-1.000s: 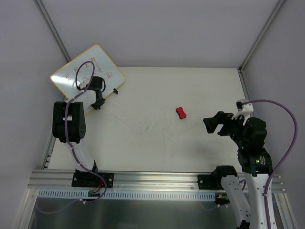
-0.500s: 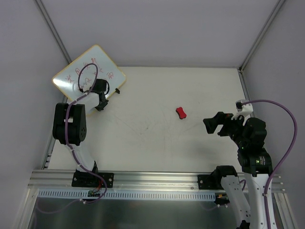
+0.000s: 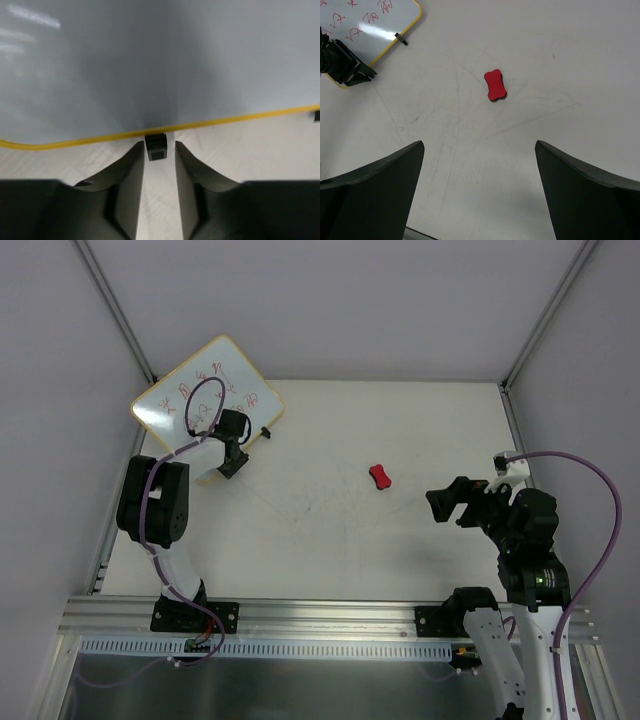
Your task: Erase the whiteboard
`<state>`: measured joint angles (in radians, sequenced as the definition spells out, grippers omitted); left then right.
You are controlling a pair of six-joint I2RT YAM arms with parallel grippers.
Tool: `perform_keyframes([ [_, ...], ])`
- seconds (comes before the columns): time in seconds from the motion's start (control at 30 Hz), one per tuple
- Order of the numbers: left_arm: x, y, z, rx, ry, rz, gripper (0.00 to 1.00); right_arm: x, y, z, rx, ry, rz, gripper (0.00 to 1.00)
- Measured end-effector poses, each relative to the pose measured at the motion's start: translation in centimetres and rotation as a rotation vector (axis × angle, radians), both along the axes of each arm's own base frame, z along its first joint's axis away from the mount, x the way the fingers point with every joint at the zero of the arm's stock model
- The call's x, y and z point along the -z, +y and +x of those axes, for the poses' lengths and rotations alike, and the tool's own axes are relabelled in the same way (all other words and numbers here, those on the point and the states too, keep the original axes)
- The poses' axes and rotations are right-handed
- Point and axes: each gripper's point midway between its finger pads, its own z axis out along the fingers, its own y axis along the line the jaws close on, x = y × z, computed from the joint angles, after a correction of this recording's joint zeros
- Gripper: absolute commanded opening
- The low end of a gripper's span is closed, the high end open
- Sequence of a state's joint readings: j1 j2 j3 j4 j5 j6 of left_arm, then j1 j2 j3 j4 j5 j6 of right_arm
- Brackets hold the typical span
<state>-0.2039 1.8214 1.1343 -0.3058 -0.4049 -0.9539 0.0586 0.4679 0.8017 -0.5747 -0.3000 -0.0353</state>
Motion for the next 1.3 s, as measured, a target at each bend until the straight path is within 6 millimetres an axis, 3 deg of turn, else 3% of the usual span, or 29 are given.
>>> perform_keyframes([
  [0.13,0.3,-2.2,-1.2,0.054,0.033,-0.072,0.60,0.0,0.1,0.0,-0.006,-0.001,-0.003,0.99],
  [0.23,-0.9,-3.2,-1.6,0.087,0.024,-0.107,0.73,0.0,0.1,0.0,-0.008,-0.002,-0.005,0.99],
  [0.33,-3.6,-3.7,-1.5,0.120,-0.035,-0.137,0.83,0.0,0.1,-0.1,-0.011,-0.003,-0.007,0.99],
  [0.53,-11.8,-2.9,-1.1,0.258,-0.219,-0.086,0.93,0.0,0.1,0.0,-0.013,-0.007,-0.018,0.99],
  [0.63,-15.9,0.0,-0.7,0.301,-0.307,-0.054,0.89,0.0,0.2,-0.1,-0.030,-0.017,-0.033,0.99],
  [0.8,-19.2,7.5,-0.2,0.280,-0.381,-0.021,0.80,-0.1,1.3,-0.6,-0.133,-0.042,-0.059,0.99],
  [0.97,-19.3,12.7,-0.9,0.294,-0.408,-0.047,0.81,0.8,2.6,-1.1,-0.222,-0.026,-0.036,0.99],
  [1.13,-19.2,15.5,-0.9,0.342,-0.490,-0.098,0.81,1.4,3.7,-1.0,-0.289,0.007,-0.008,0.99],
  [1.3,-17.2,17.4,-0.1,0.381,-0.535,-0.161,0.78,1.5,4.7,-0.9,-0.354,0.017,0.007,0.99],
])
